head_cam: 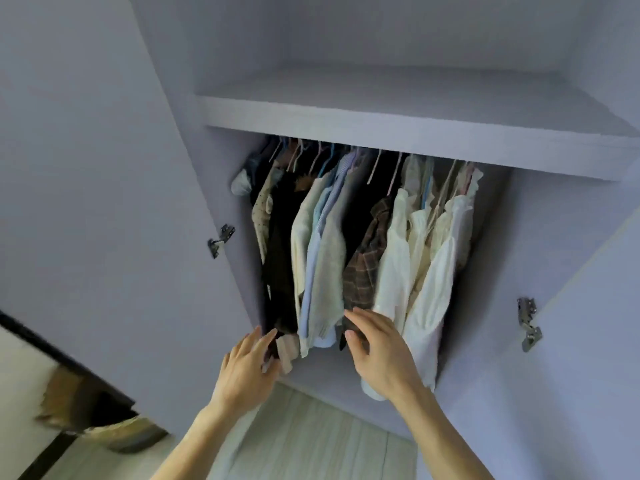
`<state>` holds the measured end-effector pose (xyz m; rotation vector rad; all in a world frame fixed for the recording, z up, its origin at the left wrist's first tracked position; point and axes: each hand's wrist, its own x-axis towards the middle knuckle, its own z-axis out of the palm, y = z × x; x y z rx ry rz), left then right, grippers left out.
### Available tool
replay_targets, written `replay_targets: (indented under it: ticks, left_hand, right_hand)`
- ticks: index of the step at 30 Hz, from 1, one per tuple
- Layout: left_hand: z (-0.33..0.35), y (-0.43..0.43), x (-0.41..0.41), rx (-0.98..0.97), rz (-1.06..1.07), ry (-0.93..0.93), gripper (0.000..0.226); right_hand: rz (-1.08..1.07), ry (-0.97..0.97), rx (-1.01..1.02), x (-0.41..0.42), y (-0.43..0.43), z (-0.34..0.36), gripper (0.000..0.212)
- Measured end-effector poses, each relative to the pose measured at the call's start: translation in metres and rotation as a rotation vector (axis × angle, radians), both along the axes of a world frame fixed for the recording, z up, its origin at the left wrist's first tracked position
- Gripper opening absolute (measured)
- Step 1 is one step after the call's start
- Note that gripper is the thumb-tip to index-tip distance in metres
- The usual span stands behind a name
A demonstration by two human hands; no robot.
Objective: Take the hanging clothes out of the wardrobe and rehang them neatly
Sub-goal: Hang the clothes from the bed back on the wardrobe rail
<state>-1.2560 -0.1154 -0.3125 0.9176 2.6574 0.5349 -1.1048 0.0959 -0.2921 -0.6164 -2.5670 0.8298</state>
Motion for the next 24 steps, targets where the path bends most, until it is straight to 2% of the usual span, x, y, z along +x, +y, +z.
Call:
replay_targets:
  ticks: [3, 6, 9, 12, 19, 24]
  left_hand:
    - [-0.032, -0.094, 0.035, -0.051, 0.179, -0.066, 0.061]
    - [-0.056, -0.185, 0.081, -0.075, 0.393, -0.148, 0.06]
    - [-0.075, -0.269, 0.136, -0.112, 0.588, -0.207, 0.06]
    - [-0.083, -0.338, 0.2, -0.163, 0.754, -0.234, 0.062]
    - [-0.083, -0.446, 0.377, -0.17, 1.263, -0.277, 0.054]
    - [-0.082, -0.465, 0.502, -0.12, 1.661, -0.34, 0.056]
  right_hand:
    - [0.225, -0.109, 0.017, 0.003, -0.069, -0.021, 0.05]
    - [0.472, -0.208, 0.042, 0.008, -0.139, -0.034, 0.047]
    - [0.697, -0.24, 0.061, 0.015, -0.207, -0.039, 0.044]
    - [0.874, -0.259, 0.111, 0.022, -0.273, -0.041, 0.051]
    - [1.367, -0.263, 0.301, 0.045, -0.423, -0.024, 0.046]
    - [1.701, -0.218, 0.397, 0.086, -0.513, -0.008, 0.049]
